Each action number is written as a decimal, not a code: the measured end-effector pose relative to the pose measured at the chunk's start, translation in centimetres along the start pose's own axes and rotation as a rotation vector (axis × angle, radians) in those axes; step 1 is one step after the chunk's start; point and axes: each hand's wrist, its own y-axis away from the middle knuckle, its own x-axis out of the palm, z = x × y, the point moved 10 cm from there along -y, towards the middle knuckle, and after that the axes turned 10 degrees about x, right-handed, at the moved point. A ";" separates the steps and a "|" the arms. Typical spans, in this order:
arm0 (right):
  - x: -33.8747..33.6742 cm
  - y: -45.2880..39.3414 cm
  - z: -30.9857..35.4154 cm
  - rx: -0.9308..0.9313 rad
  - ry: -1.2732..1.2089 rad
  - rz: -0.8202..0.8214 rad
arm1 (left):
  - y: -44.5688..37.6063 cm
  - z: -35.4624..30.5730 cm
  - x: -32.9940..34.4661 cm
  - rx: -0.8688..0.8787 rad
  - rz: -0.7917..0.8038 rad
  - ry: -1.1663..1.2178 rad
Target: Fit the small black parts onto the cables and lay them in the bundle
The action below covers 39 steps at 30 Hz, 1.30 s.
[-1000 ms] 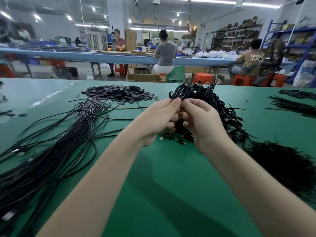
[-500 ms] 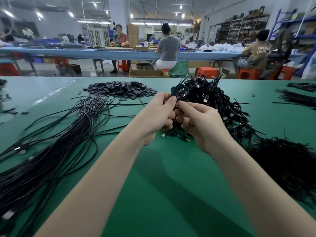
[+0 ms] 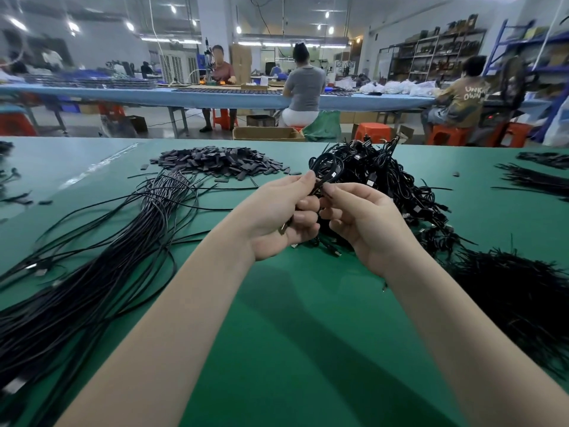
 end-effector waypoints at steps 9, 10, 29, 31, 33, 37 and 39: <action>0.0 0.4 0.6 -0.066 -0.046 -0.040 | 0.2 -0.4 0.5 -0.003 0.011 0.152; 0.0 0.5 0.6 -0.067 -0.050 -0.047 | 0.2 -0.4 0.6 -0.003 0.016 0.161; 0.5 0.8 1.5 -0.105 0.079 -0.050 | -0.2 -2.0 -0.4 0.174 -0.056 -0.137; 0.6 0.7 1.5 -0.089 0.107 -0.017 | -0.1 -2.3 -0.4 0.199 -0.057 -0.203; 0.8 0.8 1.6 -0.092 0.191 0.005 | 0.0 -2.3 -0.3 0.205 -0.053 -0.231; 0.3 1.0 2.5 -0.192 0.336 -0.048 | 0.0 -1.8 -0.3 0.185 -0.063 -0.203; 0.2 1.1 2.8 -0.223 0.363 -0.064 | -0.1 -1.6 -0.3 0.171 -0.058 -0.194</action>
